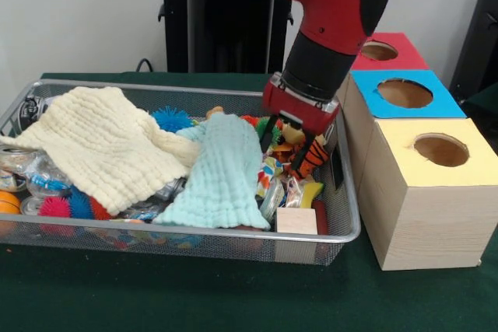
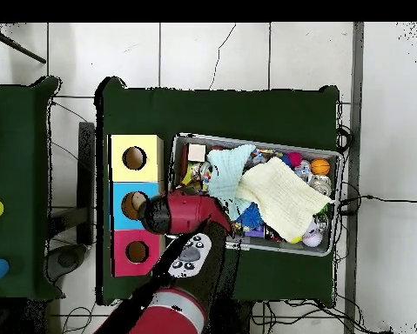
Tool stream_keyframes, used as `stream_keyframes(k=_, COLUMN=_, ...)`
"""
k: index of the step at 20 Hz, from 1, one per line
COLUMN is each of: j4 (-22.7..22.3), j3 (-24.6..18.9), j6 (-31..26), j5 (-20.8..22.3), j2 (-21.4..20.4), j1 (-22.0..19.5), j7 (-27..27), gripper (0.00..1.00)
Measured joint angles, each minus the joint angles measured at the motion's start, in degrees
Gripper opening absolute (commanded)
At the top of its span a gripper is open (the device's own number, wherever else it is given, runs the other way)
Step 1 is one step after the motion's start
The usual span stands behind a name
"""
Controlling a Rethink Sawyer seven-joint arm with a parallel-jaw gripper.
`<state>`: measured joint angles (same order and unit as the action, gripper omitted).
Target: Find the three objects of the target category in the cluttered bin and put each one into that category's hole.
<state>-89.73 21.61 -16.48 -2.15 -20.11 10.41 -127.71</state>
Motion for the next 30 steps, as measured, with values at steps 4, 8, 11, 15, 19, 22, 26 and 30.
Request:
stream_keyframes(k=4, j4=0.25, j3=1.55, j6=-2.92, j5=0.82, j2=-2.91, j1=0.62, j7=0.0, gripper=1.0)
stream_keyframes(k=8, j4=0.96, j3=2.52, j6=-3.67, j5=1.48, j2=-4.44, j1=0.43, j7=0.0, gripper=1.0)
stream_keyframes(k=11, j4=1.6, j3=2.62, j6=-3.35, j5=1.57, j2=-4.31, j1=-0.09, j7=0.0, gripper=1.0)
stream_keyframes(k=15, j4=1.92, j3=2.62, j6=-2.05, j5=1.58, j2=-3.37, j1=-0.83, j7=0.0, gripper=1.0)
stream_keyframes(k=19, j4=1.9, j3=2.4, j6=-0.98, j5=1.58, j2=-2.16, j1=-1.28, j7=0.0, gripper=1.0)
stream_keyframes(k=22, j4=1.87, j3=2.1, j6=-0.97, j5=1.58, j2=-2.14, j1=-1.32, j7=0.0, gripper=1.0)
stream_keyframes(k=26, j4=1.85, j3=1.63, j6=-1.0, j5=1.59, j2=-2.69, j1=-1.32, j7=0.0, gripper=1.0)
stream_keyframes(k=30, j4=1.85, j3=1.3, j6=-1.96, j5=1.58, j2=-3.96, j1=-1.3, j7=0.0, gripper=1.0)
